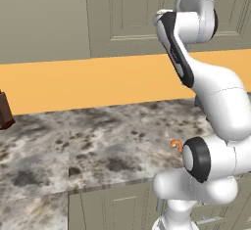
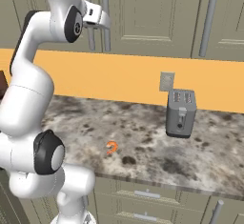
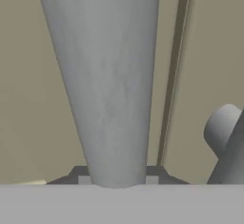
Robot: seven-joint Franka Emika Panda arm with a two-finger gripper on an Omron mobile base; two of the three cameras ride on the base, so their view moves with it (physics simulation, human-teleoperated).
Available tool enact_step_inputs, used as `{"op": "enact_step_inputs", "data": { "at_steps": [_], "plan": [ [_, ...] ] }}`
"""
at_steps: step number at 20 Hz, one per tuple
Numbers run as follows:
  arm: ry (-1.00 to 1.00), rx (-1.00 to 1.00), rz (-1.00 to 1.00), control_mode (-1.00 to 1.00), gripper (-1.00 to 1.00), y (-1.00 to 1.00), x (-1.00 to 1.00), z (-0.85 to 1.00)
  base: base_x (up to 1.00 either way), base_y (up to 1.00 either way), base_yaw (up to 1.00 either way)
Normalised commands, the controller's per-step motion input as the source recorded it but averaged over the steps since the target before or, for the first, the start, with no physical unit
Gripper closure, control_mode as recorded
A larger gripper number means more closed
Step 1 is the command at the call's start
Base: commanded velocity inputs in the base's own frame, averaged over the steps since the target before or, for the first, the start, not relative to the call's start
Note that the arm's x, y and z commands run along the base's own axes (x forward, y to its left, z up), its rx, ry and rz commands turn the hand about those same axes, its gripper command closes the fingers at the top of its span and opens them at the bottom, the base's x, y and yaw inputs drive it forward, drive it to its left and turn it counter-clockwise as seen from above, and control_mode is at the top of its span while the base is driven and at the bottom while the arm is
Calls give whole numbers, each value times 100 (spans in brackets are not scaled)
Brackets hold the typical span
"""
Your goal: Retrieve the tupperware from the cabinet, then place the raw meat into the tupperware to avoid contamination.
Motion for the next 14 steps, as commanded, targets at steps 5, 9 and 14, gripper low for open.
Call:
{"op": "enact_step_inputs", "data": {
  "at_steps": [5, 9, 14],
  "plan": [
    [0, 0, -7, -100, 100, 15, -32, -1, 0, 0, 0],
    [0, 0, -11, -100, 100, 34, -68, 5, 0, 0, 0],
    [0, 0, -9, -100, 100, 41, -77, 10, 0, 0, 0]
  ]
}}
